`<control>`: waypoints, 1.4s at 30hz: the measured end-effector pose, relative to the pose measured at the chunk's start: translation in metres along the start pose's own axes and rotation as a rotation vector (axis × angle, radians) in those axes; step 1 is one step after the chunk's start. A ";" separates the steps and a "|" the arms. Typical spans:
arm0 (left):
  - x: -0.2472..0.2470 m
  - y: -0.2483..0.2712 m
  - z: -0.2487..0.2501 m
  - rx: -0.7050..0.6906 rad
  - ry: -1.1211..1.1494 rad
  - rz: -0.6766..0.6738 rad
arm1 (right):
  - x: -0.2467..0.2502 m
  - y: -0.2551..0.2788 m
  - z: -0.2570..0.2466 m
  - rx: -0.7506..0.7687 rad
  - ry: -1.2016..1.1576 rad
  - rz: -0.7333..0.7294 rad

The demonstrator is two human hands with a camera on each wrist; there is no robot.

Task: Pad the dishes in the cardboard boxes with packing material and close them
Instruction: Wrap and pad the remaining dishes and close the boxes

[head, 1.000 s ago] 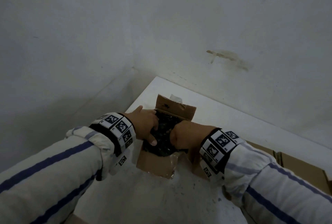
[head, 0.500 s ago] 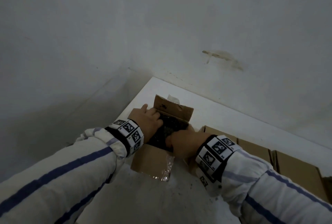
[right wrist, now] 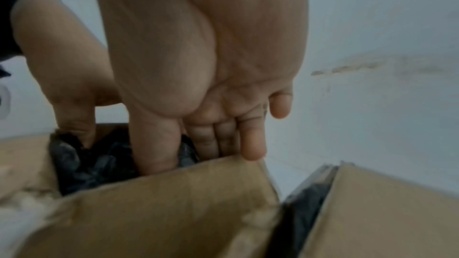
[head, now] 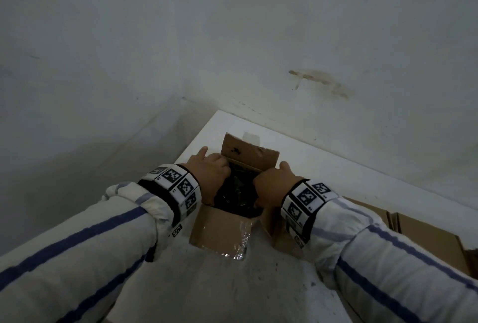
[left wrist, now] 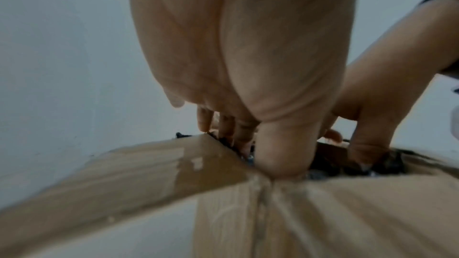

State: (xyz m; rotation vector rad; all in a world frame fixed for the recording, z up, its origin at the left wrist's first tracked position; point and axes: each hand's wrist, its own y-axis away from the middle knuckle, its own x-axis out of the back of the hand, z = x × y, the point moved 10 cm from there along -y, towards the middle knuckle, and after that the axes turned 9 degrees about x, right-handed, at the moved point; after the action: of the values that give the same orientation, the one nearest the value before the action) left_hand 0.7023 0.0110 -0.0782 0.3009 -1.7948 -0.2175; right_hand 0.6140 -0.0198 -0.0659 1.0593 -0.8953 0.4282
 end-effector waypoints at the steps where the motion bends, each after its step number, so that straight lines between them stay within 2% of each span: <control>1: 0.000 -0.001 0.002 0.003 -0.026 0.019 | -0.002 -0.003 0.000 -0.003 0.020 -0.028; 4: 0.000 -0.001 0.005 0.044 -0.045 0.097 | -0.015 -0.010 -0.002 -0.015 0.062 -0.110; 6: -0.001 0.000 0.005 0.057 -0.012 0.127 | -0.020 -0.012 -0.002 -0.018 0.057 -0.104; 9: 0.000 0.003 0.000 0.044 0.146 0.044 | -0.015 -0.001 0.003 -0.047 -0.077 -0.089; 12: 0.008 0.003 -0.018 0.074 0.385 0.007 | 0.004 0.009 0.000 0.001 -0.084 0.021; 14: 0.014 0.005 -0.020 0.052 0.247 0.075 | 0.004 0.011 -0.006 0.016 -0.029 0.005; 17: 0.011 0.007 -0.009 0.064 -0.007 0.087 | -0.004 0.008 -0.011 -0.006 0.004 -0.057; 22: 0.005 0.007 0.000 0.117 -0.021 0.049 | -0.009 0.004 -0.017 0.003 0.028 -0.044; 25: 0.007 0.011 -0.004 0.112 0.058 -0.003 | -0.015 0.011 -0.013 0.015 -0.026 -0.056; 27: 0.012 0.015 -0.005 0.105 0.109 -0.021 | -0.012 0.015 -0.004 0.029 -0.160 0.013; 30: 0.031 0.021 0.002 0.102 0.268 0.041 | -0.004 0.031 0.020 0.000 -0.496 0.204; 33: 0.062 0.029 0.027 0.097 0.429 0.057 | 0.001 0.061 0.046 -0.062 -0.672 0.417; 38: 0.106 0.023 0.111 -0.009 0.605 0.066 | -0.039 0.117 0.095 -0.220 -0.794 0.581; 42: 0.127 0.008 0.201 -0.069 0.668 0.042 | -0.090 0.184 0.146 -0.379 -0.854 0.667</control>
State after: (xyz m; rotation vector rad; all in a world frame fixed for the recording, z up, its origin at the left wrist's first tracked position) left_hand 0.4777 -0.0237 -0.0074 0.2481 -1.1297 -0.1275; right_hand 0.3723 -0.0560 -0.0056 0.5414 -2.0276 0.3193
